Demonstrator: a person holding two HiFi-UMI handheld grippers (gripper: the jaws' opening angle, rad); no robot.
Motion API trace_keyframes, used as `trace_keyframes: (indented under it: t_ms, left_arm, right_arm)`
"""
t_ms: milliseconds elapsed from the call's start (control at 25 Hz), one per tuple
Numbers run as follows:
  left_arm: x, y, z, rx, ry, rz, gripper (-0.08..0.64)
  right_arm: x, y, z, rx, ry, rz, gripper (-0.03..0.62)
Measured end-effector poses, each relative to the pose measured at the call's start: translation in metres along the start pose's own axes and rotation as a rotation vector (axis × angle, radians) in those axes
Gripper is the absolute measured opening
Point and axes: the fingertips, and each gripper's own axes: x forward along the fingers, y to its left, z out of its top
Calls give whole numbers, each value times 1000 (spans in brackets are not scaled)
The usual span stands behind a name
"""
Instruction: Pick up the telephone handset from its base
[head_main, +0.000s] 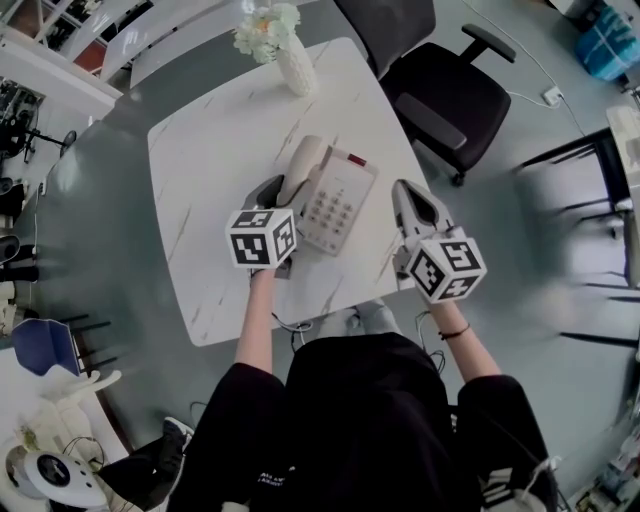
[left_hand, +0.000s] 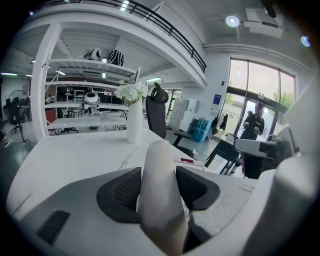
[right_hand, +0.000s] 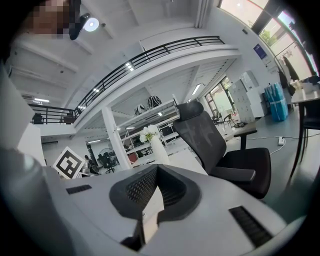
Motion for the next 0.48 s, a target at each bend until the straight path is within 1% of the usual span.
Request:
trace_keyframes:
  t_ms: [480]
  left_arm:
    - [-49, -13, 29, -75, -161, -16, 213]
  right_arm:
    - [6, 16, 24, -36, -36, 42, -9]
